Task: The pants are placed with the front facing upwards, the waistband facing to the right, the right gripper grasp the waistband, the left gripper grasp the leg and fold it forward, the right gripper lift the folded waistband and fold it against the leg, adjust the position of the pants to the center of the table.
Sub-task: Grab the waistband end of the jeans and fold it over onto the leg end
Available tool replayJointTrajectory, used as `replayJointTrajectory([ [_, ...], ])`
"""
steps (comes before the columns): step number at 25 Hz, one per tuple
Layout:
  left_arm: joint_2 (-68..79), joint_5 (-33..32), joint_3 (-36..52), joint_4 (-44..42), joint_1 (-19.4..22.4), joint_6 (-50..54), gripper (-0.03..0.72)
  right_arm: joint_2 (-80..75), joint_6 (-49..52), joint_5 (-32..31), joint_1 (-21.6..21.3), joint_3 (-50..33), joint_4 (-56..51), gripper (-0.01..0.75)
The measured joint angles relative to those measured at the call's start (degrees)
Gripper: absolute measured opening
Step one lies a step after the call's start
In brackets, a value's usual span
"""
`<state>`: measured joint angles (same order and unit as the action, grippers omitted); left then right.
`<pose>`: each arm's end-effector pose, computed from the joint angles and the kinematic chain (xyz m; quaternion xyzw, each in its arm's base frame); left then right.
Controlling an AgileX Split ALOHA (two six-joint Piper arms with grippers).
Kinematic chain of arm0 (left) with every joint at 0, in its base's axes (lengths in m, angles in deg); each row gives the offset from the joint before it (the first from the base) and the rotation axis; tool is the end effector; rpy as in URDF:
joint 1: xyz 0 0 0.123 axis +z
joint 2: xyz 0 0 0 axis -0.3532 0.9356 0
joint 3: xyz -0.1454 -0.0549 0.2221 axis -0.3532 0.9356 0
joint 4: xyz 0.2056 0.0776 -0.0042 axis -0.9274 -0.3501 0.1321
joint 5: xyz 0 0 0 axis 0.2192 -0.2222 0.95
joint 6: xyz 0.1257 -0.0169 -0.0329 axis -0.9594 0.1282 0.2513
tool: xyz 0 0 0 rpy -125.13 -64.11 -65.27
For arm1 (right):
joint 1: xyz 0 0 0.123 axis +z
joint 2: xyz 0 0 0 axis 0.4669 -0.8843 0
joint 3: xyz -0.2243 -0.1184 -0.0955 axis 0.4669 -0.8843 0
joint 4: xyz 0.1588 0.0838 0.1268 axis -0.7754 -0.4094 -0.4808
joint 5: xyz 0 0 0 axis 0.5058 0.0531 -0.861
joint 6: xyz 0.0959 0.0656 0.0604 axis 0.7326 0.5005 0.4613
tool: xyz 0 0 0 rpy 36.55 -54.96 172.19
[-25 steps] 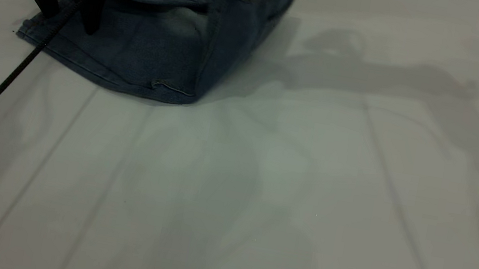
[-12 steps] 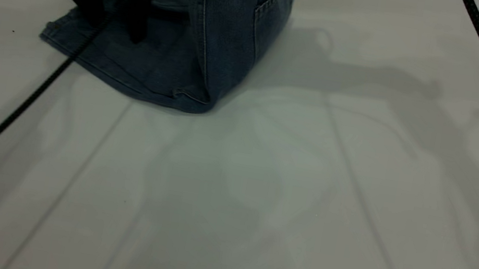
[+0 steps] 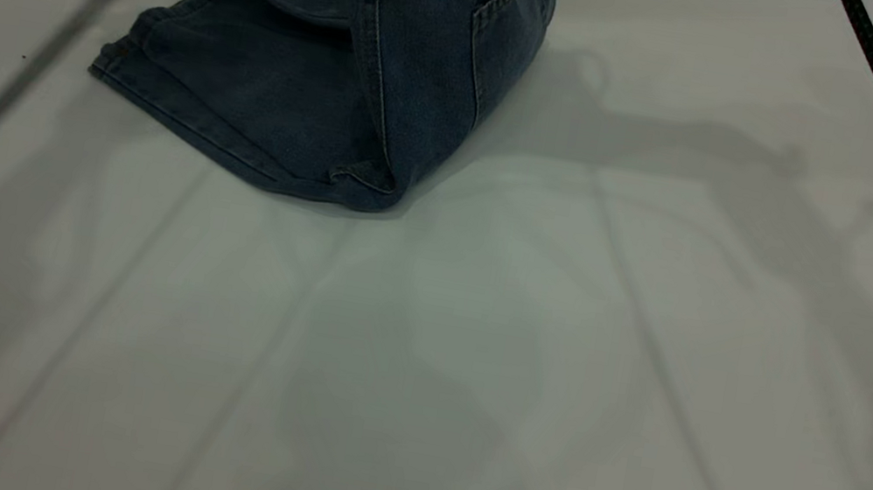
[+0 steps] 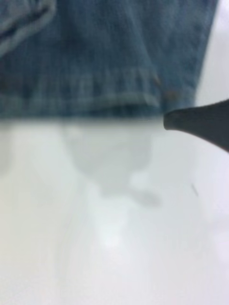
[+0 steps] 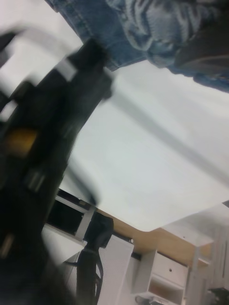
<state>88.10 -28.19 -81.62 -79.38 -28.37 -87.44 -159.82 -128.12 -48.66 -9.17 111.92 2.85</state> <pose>0.4749 -0.0527 0.1335 0.1556 0.9726 0.0481 0.1659 0.4244 0.2527 0.2030 -0.1828 0.8083 0.5049 0.2416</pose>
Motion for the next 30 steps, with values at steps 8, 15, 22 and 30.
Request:
replayJointTrajectory([
  [8, -13.6, -1.4, 0.2, -1.2, 0.8, 1.1, 0.584, -3.4, -4.8, 3.8, 1.5, 0.1, -6.7, 0.04],
  [15, -17.8, -1.6, 0.2, 0.2, 0.7, 1.3, 0.584, -6.9, -17.1, 9.8, 7.3, 0.1, -16.4, 0.04],
  [22, -17.8, -2.3, 0.4, 0.5, -0.1, 1.6, 0.584, -10.3, -27.2, 22.3, 12.2, 0.7, -25.0, 0.043],
  [30, -17.8, -2.8, 0.4, 0.7, -0.4, 1.6, 0.584, -13.6, -29.0, 26.8, 15.0, 4.6, -26.6, 0.368],
])
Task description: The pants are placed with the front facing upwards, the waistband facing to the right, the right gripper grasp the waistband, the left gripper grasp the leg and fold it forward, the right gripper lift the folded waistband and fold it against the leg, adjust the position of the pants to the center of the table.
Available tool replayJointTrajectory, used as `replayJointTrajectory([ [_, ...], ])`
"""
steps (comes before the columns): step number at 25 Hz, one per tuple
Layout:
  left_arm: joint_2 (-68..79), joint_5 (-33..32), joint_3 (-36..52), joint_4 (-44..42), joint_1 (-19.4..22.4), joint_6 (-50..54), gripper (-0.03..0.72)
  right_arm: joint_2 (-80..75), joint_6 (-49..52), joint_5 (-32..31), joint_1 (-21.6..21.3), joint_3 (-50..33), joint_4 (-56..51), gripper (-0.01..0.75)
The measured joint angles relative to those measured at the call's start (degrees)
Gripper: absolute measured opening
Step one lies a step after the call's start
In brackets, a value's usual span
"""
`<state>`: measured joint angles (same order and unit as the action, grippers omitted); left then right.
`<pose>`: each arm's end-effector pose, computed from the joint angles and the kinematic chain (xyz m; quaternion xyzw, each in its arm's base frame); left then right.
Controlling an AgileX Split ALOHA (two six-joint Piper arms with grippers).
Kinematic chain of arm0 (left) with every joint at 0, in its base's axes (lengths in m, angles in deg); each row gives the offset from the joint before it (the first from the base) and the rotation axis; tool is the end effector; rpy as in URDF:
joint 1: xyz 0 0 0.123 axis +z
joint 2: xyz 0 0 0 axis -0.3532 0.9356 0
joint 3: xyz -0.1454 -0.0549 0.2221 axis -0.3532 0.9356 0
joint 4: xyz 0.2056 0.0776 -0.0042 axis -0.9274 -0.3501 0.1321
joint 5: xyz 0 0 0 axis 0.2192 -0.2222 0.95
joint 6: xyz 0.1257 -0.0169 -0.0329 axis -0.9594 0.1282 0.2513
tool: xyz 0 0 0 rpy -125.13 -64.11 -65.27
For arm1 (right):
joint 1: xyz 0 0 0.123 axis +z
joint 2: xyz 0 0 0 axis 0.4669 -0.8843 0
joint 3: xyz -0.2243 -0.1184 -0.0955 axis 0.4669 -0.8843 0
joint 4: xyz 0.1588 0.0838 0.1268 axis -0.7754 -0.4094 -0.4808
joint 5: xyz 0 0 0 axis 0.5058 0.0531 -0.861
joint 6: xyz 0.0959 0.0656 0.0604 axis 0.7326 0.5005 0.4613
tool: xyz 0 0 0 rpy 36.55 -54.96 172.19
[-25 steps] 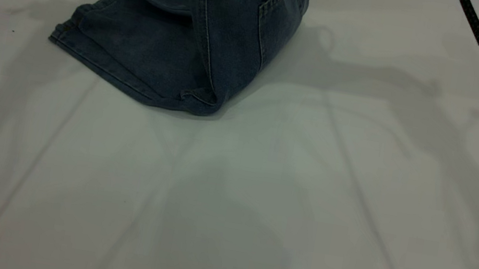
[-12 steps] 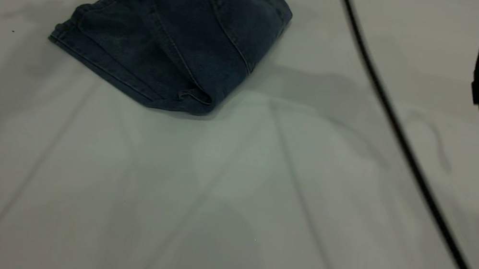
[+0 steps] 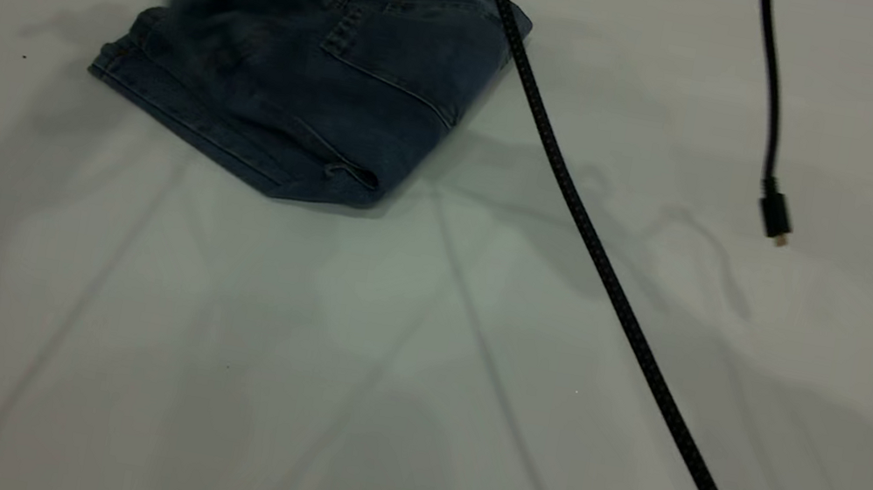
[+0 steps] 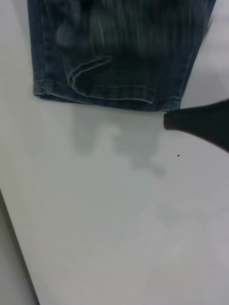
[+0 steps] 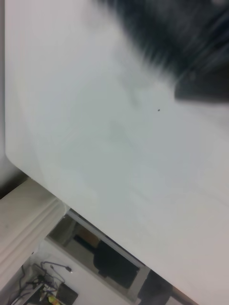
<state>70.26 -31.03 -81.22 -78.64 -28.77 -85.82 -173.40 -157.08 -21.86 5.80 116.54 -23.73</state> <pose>0.4428 -0.0526 0.2734 0.1315 0.9469 0.0400 0.2905 0.4282 0.3563 0.1233 -0.1661 0.7972 0.4482 0.3689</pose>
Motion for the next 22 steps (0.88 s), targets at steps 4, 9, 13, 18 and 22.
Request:
replayJointTrajectory([
  [4, 0.0, -0.1, 0.0, 0.0, 0.0, 0.0, 0.584, 0.0, 0.3, 0.5, 0.0, 0.4, 1.1, 0.588],
  [9, 0.1, -2.4, 0.0, 1.2, 0.0, -3.5, 0.584, 0.0, 8.7, -0.1, -2.7, 0.4, 15.1, 0.64],
  [13, 1.6, -6.9, 0.0, 7.4, 0.0, -10.9, 0.584, 1.5, 25.9, -4.5, -9.8, 0.4, 36.0, 0.609],
  [18, 7.2, -7.2, 0.0, 13.2, 0.0, -16.1, 0.584, 6.2, 49.4, -14.0, -20.2, 0.4, 63.3, 0.598],
  [22, 13.3, -4.1, 0.0, 12.9, 0.0, -18.6, 0.584, 9.8, 60.7, -22.3, -25.0, 0.4, 74.9, 0.594],
])
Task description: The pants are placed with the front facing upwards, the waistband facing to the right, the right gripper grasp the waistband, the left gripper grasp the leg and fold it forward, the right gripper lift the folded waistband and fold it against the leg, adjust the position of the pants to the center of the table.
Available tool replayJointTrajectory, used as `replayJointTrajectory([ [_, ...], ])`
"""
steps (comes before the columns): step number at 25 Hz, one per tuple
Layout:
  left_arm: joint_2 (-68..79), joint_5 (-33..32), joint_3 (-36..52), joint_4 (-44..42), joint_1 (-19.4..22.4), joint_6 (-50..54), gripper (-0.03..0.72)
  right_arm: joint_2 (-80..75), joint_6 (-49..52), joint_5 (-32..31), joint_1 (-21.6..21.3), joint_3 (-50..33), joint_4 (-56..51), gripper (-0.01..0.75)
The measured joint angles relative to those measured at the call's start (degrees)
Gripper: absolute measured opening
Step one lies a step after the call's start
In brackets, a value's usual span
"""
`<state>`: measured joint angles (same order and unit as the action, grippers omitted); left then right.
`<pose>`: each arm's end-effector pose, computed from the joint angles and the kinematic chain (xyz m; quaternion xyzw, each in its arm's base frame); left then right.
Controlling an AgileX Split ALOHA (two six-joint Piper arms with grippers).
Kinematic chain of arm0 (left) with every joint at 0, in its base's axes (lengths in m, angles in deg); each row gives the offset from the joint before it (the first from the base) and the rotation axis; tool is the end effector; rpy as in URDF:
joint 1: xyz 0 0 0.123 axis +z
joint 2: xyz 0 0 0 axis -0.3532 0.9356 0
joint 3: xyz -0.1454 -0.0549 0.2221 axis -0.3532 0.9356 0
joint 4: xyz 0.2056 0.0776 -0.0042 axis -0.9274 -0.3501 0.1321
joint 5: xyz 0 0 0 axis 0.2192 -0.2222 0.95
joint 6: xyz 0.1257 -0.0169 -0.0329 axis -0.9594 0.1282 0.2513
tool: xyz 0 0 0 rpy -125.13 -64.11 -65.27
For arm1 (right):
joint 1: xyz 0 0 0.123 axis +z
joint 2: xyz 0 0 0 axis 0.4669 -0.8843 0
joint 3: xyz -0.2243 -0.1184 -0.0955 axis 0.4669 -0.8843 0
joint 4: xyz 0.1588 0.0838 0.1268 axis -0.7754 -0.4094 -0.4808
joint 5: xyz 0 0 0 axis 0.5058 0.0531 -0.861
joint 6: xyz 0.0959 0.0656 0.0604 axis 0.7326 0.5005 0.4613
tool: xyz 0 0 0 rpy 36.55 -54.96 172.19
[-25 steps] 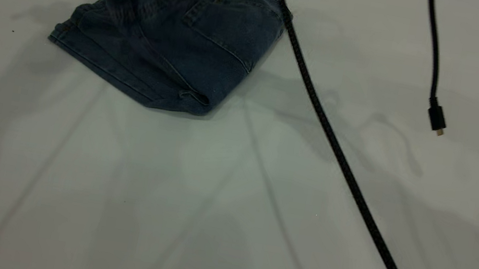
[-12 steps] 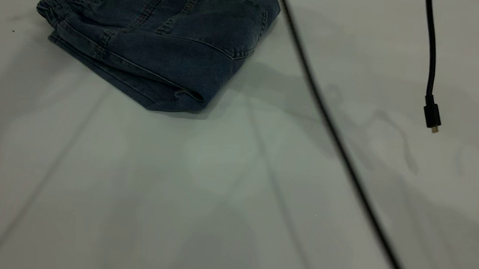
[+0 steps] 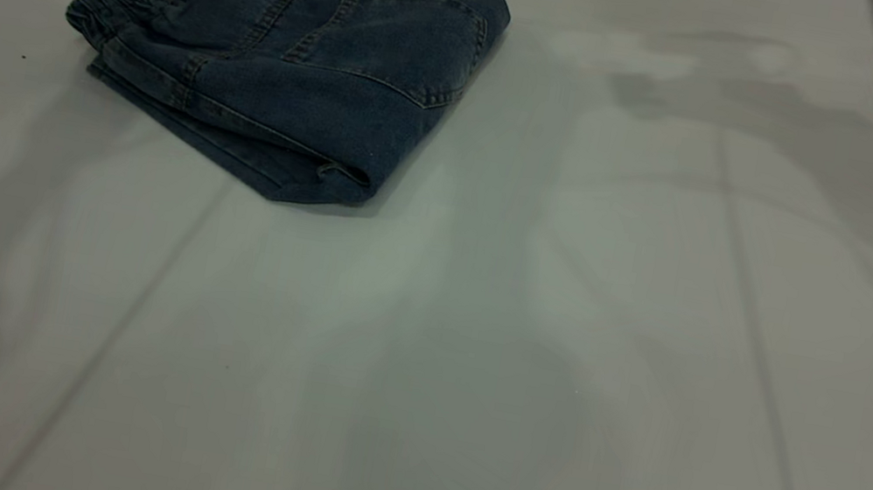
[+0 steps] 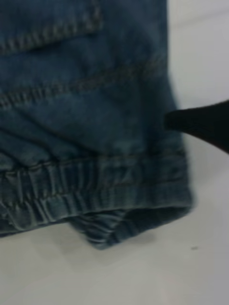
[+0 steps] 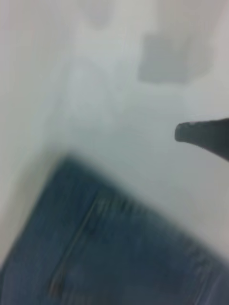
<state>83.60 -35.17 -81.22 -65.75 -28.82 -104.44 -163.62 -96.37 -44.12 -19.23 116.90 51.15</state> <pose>0.4527 -0.0807 0.1641 0.2623 0.9525 -0.0422 0.1489 0.4720 0.1190 0.1321 -0.0807 0.9563 0.2004 0.1969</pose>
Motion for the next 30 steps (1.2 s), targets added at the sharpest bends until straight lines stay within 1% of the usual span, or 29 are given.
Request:
replayJointTrajectory([
  [3, 5.0, 4.3, 0.0, -1.3, -0.6, -6.0, 0.584, 1.2, 2.0, -3.2, -0.7, 0.0, 2.5, 0.593],
  [6, 9.6, 7.9, 0.0, -1.7, -1.9, -14.5, 0.584, 1.4, 2.2, -4.0, -0.4, 0.0, 2.0, 0.593],
  [9, 13.3, 11.5, 0.0, -1.8, -4.4, -20.7, 0.584, 1.4, 2.1, -4.1, 0.1, 0.0, 1.6, 0.593],
  [11, 15.0, 13.6, 0.0, -2.7, -6.1, -22.7, 0.584, 1.4, 2.1, -4.1, 0.5, 0.0, 1.5, 0.593],
  [13, 15.7, 14.1, -0.3, -5.0, -7.4, -23.0, 0.584, 1.4, 2.1, -4.2, 0.6, 0.0, 1.4, 0.593],
  [15, 15.9, 14.2, -0.6, -6.3, -8.6, -21.7, 0.584, 1.4, 2.1, -4.3, 0.6, 0.0, 1.3, 0.593],
  [18, 16.0, 13.5, -0.7, -7.2, -10.5, -16.3, 0.584, 1.4, 1.9, -4.4, 0.6, 0.0, 1.4, 0.593],
  [27, 16.0, 8.0, -0.9, -7.7, -17.5, 9.3, 0.584, 1.4, 1.9, -4.2, 0.6, 0.0, 1.4, 0.593],
  [30, 16.0, 6.4, -0.9, -7.7, -19.4, 13.0, 0.584, 1.4, 1.9, -4.0, 0.6, 0.0, 1.4, 0.593],
])
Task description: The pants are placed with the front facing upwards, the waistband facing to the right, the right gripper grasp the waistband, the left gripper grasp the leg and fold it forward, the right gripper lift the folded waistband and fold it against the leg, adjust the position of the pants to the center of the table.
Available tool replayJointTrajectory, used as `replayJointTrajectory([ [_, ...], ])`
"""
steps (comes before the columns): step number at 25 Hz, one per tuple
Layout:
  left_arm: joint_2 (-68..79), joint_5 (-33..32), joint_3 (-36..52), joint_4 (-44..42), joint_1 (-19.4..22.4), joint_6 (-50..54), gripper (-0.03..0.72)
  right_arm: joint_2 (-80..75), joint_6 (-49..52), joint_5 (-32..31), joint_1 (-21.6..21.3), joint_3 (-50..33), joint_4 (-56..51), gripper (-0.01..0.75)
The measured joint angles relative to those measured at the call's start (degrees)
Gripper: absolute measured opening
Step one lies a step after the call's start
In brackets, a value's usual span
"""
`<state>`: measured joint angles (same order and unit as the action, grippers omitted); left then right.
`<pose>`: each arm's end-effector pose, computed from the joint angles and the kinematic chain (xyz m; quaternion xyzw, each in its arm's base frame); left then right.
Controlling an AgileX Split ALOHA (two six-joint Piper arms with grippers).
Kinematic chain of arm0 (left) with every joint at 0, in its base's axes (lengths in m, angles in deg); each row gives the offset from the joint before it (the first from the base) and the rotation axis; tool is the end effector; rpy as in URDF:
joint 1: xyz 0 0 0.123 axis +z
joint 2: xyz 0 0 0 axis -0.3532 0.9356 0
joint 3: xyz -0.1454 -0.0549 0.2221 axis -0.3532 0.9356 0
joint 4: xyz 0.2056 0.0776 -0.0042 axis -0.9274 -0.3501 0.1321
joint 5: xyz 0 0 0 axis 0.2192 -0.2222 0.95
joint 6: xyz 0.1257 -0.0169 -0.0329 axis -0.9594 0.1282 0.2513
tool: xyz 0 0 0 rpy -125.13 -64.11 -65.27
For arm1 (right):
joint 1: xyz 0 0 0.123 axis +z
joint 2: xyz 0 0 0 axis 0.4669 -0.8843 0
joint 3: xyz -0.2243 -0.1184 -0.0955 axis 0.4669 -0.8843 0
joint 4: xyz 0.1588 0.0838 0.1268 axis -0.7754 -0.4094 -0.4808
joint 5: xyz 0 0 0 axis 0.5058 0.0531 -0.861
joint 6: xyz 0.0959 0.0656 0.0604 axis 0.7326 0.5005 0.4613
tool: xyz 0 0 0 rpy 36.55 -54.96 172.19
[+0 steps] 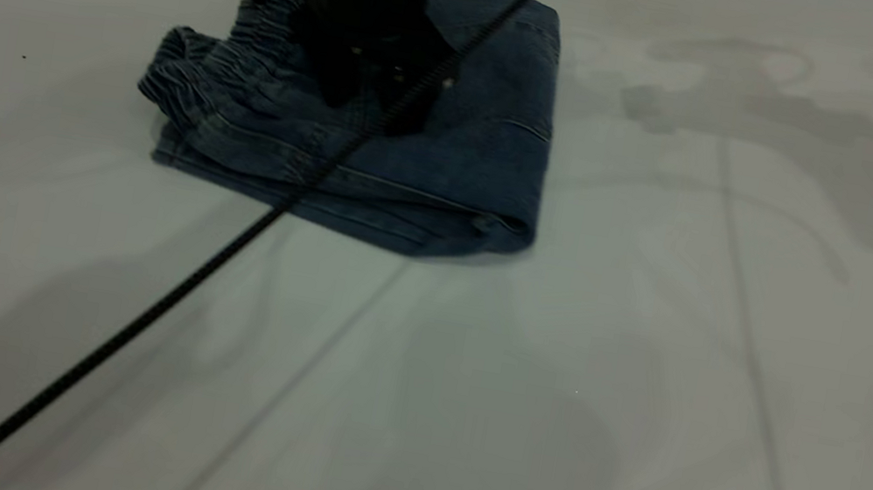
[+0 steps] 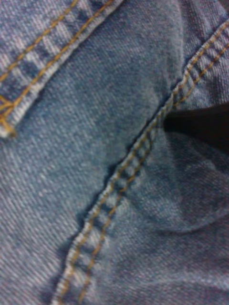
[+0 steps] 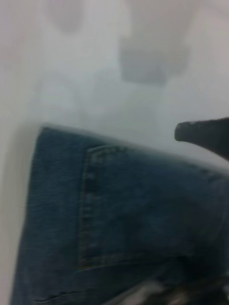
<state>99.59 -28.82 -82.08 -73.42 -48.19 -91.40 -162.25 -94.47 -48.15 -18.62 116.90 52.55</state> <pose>0.4170 -0.2172 0.0392 0.3375 0.9391 -0.0089 0.0646 0.4617 0.1229 0.1398 -0.0863 0.9609 0.2000 0.1707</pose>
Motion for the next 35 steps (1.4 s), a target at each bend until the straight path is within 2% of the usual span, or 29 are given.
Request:
replayJointTrajectory([
  [3, 0.1, -2.0, -0.9, 0.0, -1.1, 0.4, 0.584, 0.0, 0.0, 0.0, 0.0, 0.0, 0.0, 0.593],
  [7, 1.0, -9.7, -6.7, -2.5, -1.6, 0.9, 0.584, 0.4, 0.0, 0.1, 0.0, 0.0, 0.9, 0.593],
  [11, 0.8, -9.7, -14.4, -6.1, -1.6, 2.7, 0.584, 2.5, 0.0, 0.2, 0.0, 0.0, 1.8, 0.593],
  [14, -1.0, -9.7, -16.6, -6.2, -1.6, 2.9, 0.584, 4.1, 0.0, -0.4, 0.0, 0.2, 3.5, 0.593],
  [23, -13.4, -9.7, -17.2, -10.2, -1.6, 4.7, 0.584, 14.0, 0.0, -6.4, -0.1, 0.2, 8.2, 0.593],
  [31, -28.0, -9.7, -17.3, -11.0, -1.6, 6.1, 0.584, 32.2, 0.4, -16.2, -0.1, 0.2, 11.1, 0.593],
  [35, -36.0, -9.7, -15.1, -11.0, -1.6, 6.8, 0.584, 42.8, 2.2, -18.1, -0.1, 0.2, 12.4, 0.593],
])
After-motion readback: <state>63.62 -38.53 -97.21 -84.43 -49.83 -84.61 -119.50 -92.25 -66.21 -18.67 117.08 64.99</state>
